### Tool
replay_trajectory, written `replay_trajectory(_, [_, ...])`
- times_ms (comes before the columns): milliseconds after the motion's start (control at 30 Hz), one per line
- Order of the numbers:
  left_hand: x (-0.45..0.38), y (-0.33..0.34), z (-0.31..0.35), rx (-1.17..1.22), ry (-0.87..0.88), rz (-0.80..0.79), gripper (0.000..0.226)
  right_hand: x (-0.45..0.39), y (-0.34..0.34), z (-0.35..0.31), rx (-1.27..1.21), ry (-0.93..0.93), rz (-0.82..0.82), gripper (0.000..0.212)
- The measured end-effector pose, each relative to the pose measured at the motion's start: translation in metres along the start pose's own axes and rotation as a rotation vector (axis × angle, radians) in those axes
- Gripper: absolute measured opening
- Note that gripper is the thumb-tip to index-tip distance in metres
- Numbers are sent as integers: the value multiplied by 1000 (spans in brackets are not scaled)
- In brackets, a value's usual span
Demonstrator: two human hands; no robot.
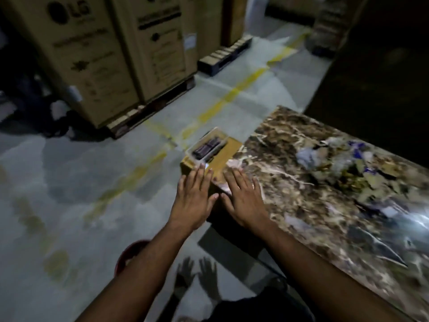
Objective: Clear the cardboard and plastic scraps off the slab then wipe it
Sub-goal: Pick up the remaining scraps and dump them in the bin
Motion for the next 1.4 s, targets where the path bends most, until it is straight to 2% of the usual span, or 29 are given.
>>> replay_trajectory(133, [-53,22,98,8,200,-26,71,26,-39,105,-25,224,79,69])
replay_trajectory(367, [-130,71,290,16,463,-119,65,89,-93,289,-71,487,147,67])
replay_trajectory(533, [-169,86,382,52,507,-172,67,130,-123,387,-76,600,168,66])
replay_trajectory(667, [-184,102,413,49,536,-221,70,149,-131,434,-98,636,173,59])
replay_trajectory(833, [-214,110,416,81,544,-214,73,149,-148,487,-134,694,182,59])
replay_trajectory(967, [-253,114,402,164,400,-221,76,137,-161,540,-155,743,177,58])
replay_trajectory(1100, [-276,139,387,244,274,-347,82,118,-164,590,-103,786,88,62])
replay_trajectory(1200, [-279,160,391,258,287,-442,85,96,-159,619,-69,796,-11,64])
replay_trajectory(1267, [-277,173,399,259,316,-490,83,86,-150,624,-101,776,-88,63])
replay_trajectory(1400, [-269,183,411,290,320,-460,79,83,-121,605,-110,696,-176,64])
Point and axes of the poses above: each hand's wrist, its own x-axis away from the middle knuckle, its own y-axis out of the palm, z = x × y, the point moved 7 cm from there along -x, towards the middle knuckle, and after that the axes turned 4 degrees about -x, right-handed, at the moved point
